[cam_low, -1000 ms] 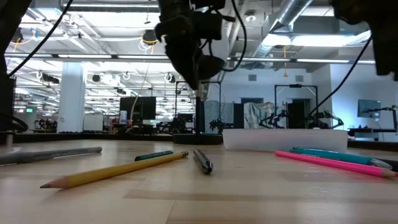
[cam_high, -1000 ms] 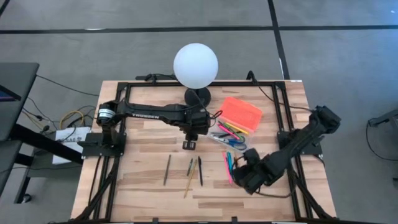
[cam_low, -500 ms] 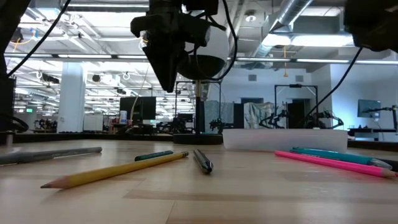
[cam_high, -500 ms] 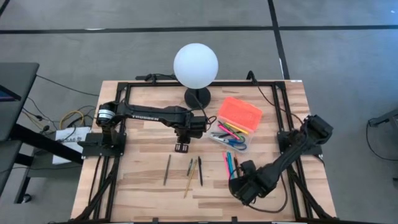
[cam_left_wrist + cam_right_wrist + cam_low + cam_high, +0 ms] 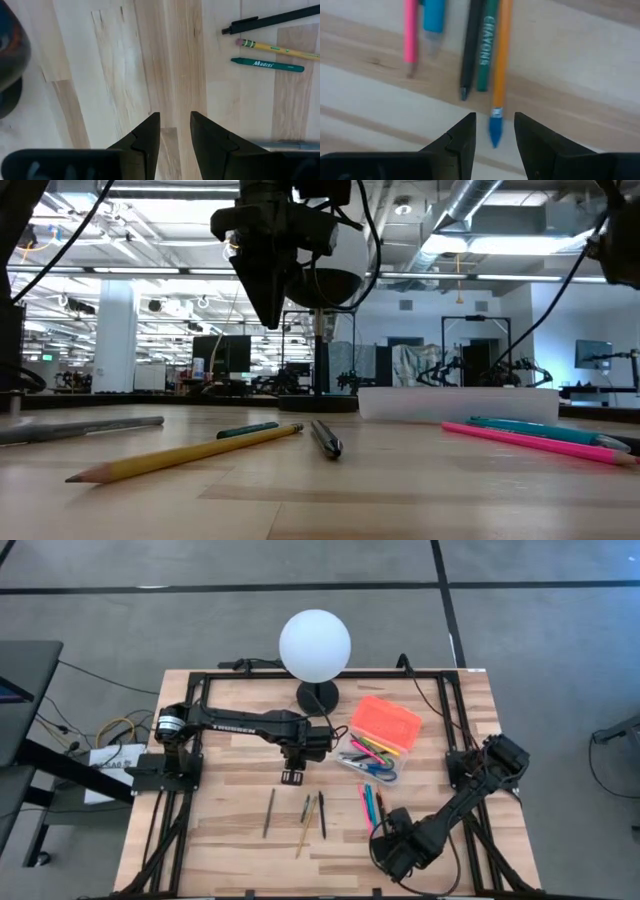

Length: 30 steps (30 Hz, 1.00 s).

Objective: Pick & place school supplies into a supply box
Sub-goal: Put the orange pencil into the orange supply box

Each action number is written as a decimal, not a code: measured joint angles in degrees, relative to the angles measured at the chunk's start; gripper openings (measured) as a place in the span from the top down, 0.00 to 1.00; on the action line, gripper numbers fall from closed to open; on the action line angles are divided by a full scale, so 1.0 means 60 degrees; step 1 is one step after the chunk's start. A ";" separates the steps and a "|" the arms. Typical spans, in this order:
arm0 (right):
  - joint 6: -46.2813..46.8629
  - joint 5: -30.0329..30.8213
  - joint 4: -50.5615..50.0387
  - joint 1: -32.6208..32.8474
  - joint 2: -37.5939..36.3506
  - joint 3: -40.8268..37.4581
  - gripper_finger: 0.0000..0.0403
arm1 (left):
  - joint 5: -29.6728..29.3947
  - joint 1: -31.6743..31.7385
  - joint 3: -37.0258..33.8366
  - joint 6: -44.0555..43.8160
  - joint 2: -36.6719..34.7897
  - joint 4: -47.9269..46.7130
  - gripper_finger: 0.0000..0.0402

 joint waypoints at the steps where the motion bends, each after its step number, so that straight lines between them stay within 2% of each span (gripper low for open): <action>1: -0.0015 -0.0002 -0.0107 0.0023 0.0002 -0.0014 0.69 | 0.0002 0.0000 0.0000 -0.0014 0.0000 0.0000 0.75; 9: -0.0197 -0.0051 0.0107 0.0128 0.0317 -0.0007 0.74 | 0.0002 0.0000 0.0000 -0.0120 0.0007 0.0015 0.75; 25: -0.0193 -0.0659 0.0698 0.0224 0.0686 0.0019 0.98 | 0.0071 -0.0011 -0.0004 -0.0285 0.0015 0.0000 0.75; 30: -0.0035 -0.0676 0.0610 0.0224 0.0614 0.0052 0.97 | 0.0071 -0.0011 -0.0004 -0.0289 0.0015 0.0003 0.75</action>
